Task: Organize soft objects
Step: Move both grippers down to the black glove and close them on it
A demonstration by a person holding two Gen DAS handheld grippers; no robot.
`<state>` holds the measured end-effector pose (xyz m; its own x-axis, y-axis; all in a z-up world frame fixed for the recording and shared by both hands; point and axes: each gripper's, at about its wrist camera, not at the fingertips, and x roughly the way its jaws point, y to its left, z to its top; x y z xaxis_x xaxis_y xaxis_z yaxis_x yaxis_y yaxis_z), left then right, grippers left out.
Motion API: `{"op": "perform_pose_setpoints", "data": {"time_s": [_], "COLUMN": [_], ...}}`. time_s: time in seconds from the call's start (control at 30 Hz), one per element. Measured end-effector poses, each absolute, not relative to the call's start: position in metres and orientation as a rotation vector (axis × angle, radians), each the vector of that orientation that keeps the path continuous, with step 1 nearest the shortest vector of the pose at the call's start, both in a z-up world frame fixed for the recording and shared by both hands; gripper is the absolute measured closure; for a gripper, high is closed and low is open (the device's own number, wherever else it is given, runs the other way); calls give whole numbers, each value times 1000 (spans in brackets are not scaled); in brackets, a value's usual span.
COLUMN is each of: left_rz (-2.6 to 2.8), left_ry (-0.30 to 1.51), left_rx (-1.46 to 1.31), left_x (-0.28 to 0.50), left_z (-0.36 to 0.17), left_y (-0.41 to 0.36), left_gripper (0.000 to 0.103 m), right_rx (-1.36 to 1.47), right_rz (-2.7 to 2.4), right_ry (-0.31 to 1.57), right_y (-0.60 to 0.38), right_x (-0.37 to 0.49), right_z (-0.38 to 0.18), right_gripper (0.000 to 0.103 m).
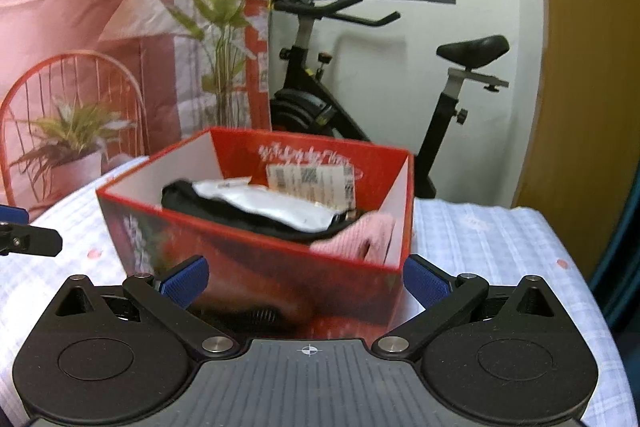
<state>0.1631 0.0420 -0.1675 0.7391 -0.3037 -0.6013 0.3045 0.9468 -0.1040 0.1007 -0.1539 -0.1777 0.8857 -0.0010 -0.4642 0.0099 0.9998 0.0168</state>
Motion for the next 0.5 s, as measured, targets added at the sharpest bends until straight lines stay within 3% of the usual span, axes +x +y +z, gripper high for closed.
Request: {"op": "perform_pose_setpoints", "data": {"time_s": [0.37, 0.5], "left_rz": [-355, -381], "left_ry": [755, 779], "left_rx": [8, -6], "left_x": [176, 181], "left_z": [-204, -216], "left_y": [32, 27], "left_gripper": [1, 11], "right_rx": [39, 52], "right_rz": [21, 37], "right_ry": [595, 636], "right_y": [-149, -147], "right_x": [109, 115], "right_z": [-224, -240], "right_gripper": [2, 10]}}
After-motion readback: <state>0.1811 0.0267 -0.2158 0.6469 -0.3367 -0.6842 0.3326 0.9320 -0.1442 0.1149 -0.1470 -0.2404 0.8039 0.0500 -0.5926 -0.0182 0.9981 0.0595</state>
